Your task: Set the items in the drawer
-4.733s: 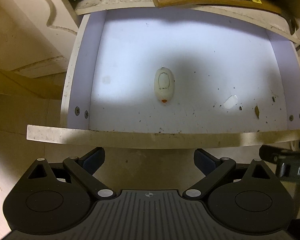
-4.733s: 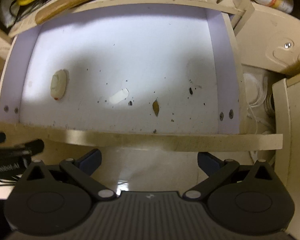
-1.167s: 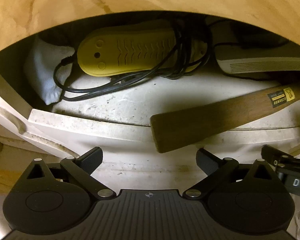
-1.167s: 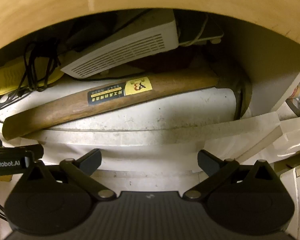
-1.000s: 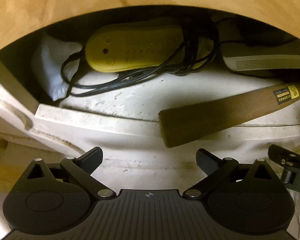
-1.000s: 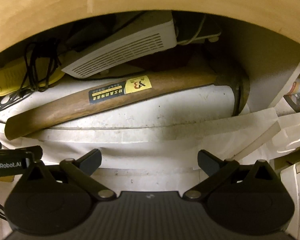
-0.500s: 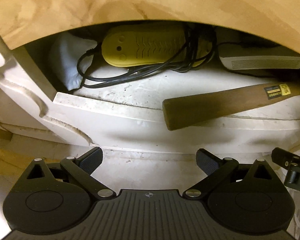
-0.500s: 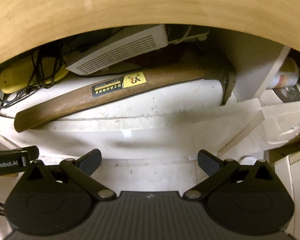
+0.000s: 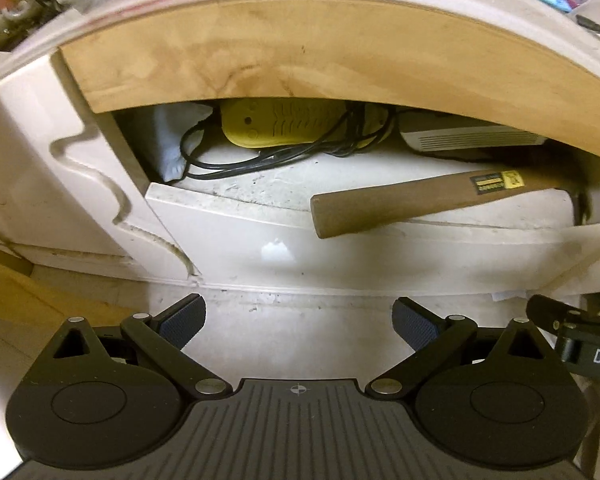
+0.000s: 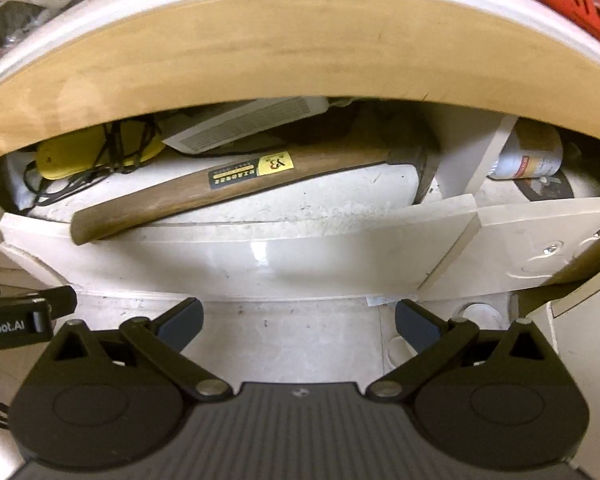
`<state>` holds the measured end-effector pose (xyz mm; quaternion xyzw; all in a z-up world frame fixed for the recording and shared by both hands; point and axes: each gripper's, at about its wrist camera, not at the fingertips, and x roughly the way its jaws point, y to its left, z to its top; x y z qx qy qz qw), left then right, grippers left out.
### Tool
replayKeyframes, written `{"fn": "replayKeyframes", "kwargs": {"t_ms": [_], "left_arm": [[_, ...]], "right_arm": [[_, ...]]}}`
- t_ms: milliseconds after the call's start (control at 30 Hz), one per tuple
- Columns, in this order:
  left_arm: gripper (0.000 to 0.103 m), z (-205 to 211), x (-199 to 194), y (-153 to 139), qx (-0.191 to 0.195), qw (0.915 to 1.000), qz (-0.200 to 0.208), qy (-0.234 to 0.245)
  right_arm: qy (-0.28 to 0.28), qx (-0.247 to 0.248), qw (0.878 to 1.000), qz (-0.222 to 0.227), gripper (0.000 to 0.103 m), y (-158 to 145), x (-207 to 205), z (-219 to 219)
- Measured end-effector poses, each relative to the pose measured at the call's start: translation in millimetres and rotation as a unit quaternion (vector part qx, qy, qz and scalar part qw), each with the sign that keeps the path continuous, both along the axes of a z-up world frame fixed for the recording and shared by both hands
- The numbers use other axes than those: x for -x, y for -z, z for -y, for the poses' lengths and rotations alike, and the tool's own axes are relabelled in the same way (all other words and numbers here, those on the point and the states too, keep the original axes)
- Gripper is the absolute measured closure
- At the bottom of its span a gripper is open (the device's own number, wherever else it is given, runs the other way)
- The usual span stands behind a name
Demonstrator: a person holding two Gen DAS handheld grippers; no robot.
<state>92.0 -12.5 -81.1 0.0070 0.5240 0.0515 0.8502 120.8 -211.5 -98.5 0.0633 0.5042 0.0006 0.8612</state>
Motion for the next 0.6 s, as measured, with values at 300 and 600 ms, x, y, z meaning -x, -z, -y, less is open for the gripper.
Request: {"fn": "replayKeyframes", "kwargs": {"t_ms": [300,600], "left_arm": [[0.0,1,25,-27,-0.003,0.9994,0.03,0.019],[0.0,-2,43,-51,-0.004,0.9984,0.05,0.027]], "right_arm": [[-0.004,0.003,1.0,0.019,0.0,-35,26,2],[-0.014,0.013,0.999,0.039,0.0,-60,52,0]]}}
